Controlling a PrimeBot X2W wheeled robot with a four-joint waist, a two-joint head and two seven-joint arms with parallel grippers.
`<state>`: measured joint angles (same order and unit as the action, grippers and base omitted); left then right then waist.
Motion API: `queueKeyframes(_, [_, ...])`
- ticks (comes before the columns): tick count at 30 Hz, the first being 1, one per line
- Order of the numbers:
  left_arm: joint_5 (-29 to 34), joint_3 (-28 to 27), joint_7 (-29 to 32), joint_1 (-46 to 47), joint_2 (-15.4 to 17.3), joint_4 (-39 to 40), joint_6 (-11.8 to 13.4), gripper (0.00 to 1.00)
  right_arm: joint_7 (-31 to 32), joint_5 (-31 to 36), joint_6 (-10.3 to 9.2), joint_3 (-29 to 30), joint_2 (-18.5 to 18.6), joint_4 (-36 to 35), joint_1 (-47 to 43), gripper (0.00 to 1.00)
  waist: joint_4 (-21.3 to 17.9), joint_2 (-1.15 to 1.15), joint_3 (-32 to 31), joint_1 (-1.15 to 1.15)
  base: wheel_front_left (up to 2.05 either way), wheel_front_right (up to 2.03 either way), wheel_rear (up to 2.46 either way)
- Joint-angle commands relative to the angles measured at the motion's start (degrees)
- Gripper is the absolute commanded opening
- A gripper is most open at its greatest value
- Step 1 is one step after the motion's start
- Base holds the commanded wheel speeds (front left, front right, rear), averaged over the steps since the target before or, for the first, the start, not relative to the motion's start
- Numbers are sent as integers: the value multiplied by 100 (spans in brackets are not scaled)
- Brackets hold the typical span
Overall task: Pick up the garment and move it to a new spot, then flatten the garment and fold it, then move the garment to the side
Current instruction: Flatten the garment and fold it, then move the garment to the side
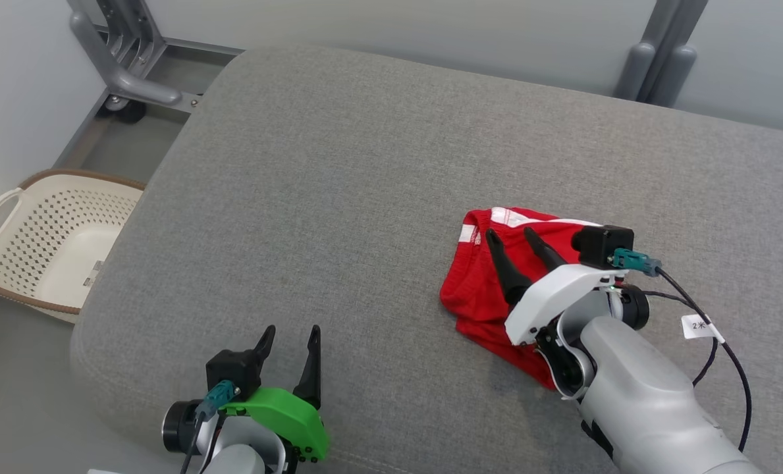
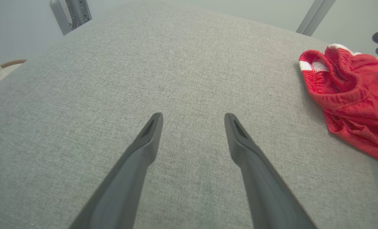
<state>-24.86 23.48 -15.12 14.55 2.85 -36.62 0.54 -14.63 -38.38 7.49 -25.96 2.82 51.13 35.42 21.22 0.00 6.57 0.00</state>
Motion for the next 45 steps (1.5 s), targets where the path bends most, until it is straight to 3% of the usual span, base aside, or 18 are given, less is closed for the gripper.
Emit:
queueKeyframes(1, [48, -37, 2, -68, 13, 47, 18, 100, -40, -17, -2, 36, 34, -46, -5, 100, -113, 0, -21, 0, 0, 0, 0])
queueKeyframes(9, [170, -74, 2, -46, 14, 180, -5, 100, -50, 252, -2, 1196, 423, -682, -698, 100, -453, 0, -30, 0, 0, 0, 0])
queueKeyframes(12, [174, -49, 2, -38, 16, 199, -19, 100, -52, 339, -2, 1385, 456, -681, -963, 100, -497, 0, -4, 0, 0, 0, 0])
queueKeyframes(20, [220, 40, 2, 4, 15, 223, -17, 100, -53, 188, -2, 1338, 300, -609, -1259, 100, -364, 0, 12, 0, 0, 0, 0])
queueKeyframes(28, [276, 41, 3, -32, 15, 214, -35, 100, 128, -111, -1, 909, 137, 68, -1133, 100, -134, 0, -36, 0, 0, 0, 0])
queueKeyframes(29, [277, 44, 2, -32, 15, 224, -35, 100, 133, -145, 0, 857, 116, 131, -1111, 73, -119, 0, -37, 0, 0, 0, 0])
queueKeyframes(31, [274, 54, 3, -37, 15, 240, -30, 100, 108, -179, -1, 784, 115, 243, -1065, 0, -103, 0, -39, 0, 0, 0, 0])
queueKeyframes(37, [318, 23, 2, -81, 15, 335, -12, 100, -28, -100, -7, 823, 394, 413, -916, 0, -280, 0, -101, 0, 0, 0, 0])
queueKeyframes(45, [473, -48, 2, -126, 15, 422, -51, 100, -54, -11, -6, 1047, 509, 315, -968, 0, -845, 0, -236, 0, 0, 0, 0])
